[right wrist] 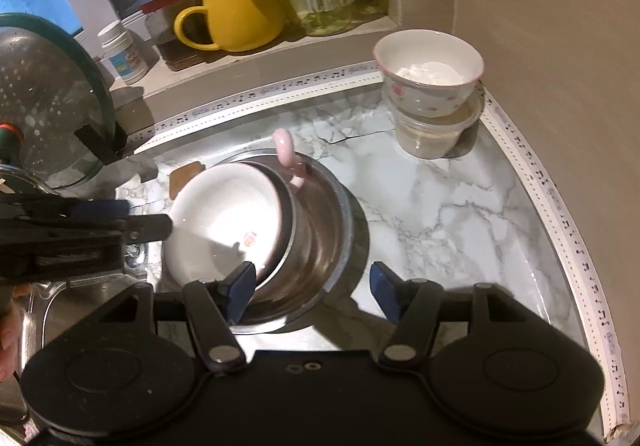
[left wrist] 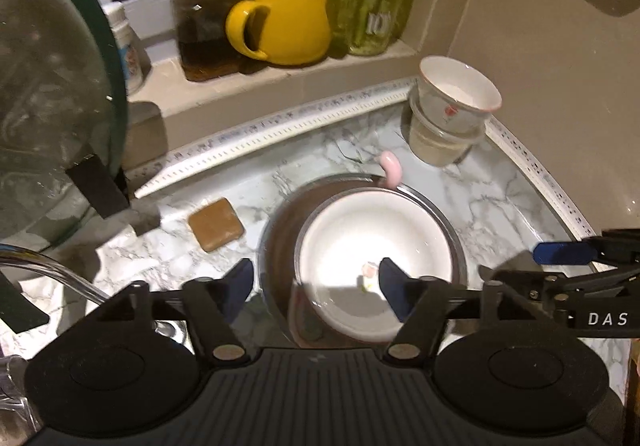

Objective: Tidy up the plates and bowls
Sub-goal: 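Grasp the rim of the nested steel bowls with both tools, then lift the nested bowl stack with both tools and carry it toward the plates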

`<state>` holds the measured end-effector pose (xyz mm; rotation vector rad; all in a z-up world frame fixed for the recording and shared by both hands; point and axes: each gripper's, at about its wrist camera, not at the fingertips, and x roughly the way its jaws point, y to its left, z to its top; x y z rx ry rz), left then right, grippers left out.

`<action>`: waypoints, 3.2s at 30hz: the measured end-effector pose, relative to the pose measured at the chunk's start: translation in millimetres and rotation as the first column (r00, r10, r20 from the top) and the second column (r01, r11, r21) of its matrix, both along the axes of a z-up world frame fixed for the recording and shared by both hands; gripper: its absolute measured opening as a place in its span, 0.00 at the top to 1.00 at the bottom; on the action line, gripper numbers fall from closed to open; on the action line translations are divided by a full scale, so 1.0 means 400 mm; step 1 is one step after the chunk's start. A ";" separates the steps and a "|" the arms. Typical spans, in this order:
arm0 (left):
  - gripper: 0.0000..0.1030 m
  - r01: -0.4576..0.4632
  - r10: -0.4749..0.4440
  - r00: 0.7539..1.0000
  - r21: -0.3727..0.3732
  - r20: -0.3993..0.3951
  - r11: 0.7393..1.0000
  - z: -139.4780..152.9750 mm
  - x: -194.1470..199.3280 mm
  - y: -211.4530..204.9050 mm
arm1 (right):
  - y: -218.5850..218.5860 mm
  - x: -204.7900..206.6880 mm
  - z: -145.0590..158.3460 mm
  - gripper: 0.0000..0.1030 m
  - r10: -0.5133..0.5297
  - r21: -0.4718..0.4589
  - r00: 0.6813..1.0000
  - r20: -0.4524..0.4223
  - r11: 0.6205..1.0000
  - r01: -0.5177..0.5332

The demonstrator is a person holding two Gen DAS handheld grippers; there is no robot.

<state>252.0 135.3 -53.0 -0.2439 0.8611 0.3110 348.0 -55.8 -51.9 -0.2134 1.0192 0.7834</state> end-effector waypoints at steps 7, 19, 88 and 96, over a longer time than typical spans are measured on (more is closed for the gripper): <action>0.27 -0.043 0.043 0.999 -0.015 -0.005 0.999 -0.020 -0.012 0.040 | -0.035 0.022 -0.042 0.31 -0.029 0.020 0.998 -0.052 0.999 0.030; 0.24 -0.137 0.136 0.990 -0.078 -0.025 0.987 -0.074 0.007 0.117 | -0.022 0.034 -0.142 0.38 -0.119 -0.001 0.987 -0.107 0.993 0.120; 0.90 -0.059 0.037 0.994 -0.230 -0.099 0.971 -0.198 0.083 0.058 | -0.039 0.098 -0.179 0.85 -0.027 -0.019 0.992 -0.120 1.000 0.024; 0.90 -0.041 0.024 0.996 -0.207 -0.084 0.978 -0.174 0.076 0.032 | -0.055 0.086 -0.163 0.85 -0.034 -0.018 0.996 -0.086 0.999 0.032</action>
